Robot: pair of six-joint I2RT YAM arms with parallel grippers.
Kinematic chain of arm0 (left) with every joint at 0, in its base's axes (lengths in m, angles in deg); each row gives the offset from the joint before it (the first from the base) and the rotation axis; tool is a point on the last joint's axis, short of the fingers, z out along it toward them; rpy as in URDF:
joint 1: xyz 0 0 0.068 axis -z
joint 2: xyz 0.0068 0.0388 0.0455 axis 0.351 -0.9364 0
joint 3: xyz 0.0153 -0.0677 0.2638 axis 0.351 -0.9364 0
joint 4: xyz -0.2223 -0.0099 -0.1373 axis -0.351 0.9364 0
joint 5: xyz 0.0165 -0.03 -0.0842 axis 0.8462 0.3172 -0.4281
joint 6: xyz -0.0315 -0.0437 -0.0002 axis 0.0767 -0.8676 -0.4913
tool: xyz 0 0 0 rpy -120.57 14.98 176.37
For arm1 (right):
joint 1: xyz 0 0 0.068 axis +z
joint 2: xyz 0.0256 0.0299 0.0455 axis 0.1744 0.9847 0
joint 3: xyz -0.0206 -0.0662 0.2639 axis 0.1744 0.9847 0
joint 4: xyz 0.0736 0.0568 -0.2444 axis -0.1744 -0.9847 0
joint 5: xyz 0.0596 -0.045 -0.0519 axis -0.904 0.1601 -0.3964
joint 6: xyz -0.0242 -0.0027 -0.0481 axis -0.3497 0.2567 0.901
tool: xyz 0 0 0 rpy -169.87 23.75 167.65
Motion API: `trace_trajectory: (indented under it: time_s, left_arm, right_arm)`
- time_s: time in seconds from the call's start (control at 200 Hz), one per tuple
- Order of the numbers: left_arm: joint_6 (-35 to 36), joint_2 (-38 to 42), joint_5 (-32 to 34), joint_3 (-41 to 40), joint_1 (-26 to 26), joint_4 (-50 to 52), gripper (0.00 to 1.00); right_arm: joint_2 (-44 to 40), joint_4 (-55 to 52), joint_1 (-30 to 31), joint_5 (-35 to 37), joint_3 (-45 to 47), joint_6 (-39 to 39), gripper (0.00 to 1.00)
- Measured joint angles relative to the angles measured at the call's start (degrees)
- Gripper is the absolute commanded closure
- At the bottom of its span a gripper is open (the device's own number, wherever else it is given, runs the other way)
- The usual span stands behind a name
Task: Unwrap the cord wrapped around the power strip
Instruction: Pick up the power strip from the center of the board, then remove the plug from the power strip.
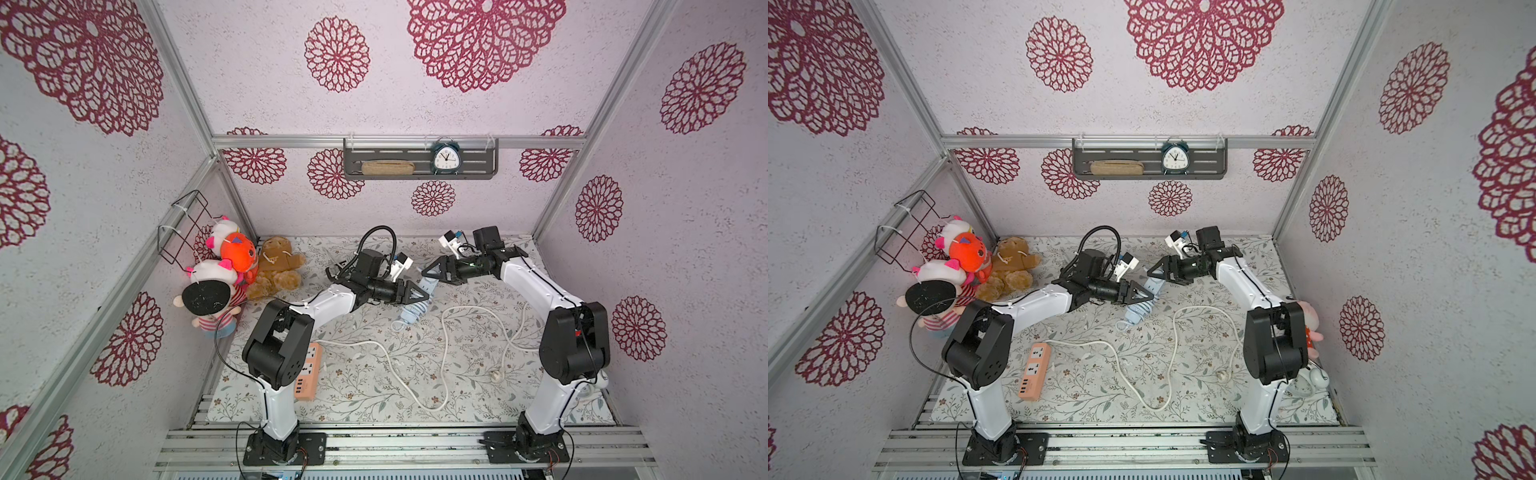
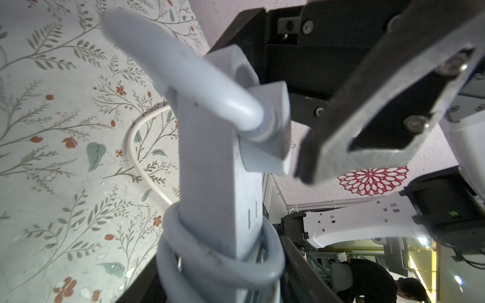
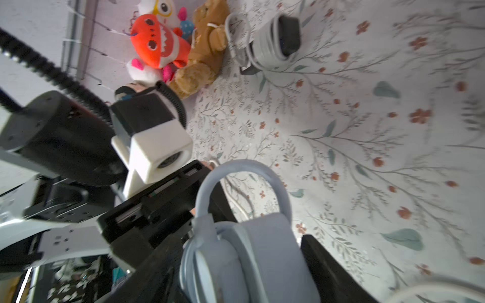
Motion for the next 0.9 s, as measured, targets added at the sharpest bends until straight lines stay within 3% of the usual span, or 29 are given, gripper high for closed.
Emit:
trace_trajectory:
  time_s: [0.155, 0.31, 0.565, 0.901]
  left_arm:
    - [0.8, -1.9, 5.0, 2.9, -0.2, 9.0, 1.00]
    - [5.4, -4.0, 7.1, 7.6, -0.2, 19.0, 1.00]
    - [13.7, -5.5, 3.7, 12.3, 0.0, 29.0, 1.00]
    - [20.9, -5.5, 3.1, 15.0, 0.0, 37.1, 1.00]
  right_arm:
    - [-3.3, -6.5, 0.0, 13.1, -1.0, 7.0, 0.26]
    - [-9.0, -7.8, 4.3, 22.3, 0.5, 15.1, 0.30]
    - [-7.0, -9.2, 9.5, 23.4, -0.8, 22.9, 0.35]
    - [-0.5, -12.9, 10.4, 24.8, -3.9, 23.8, 0.41]
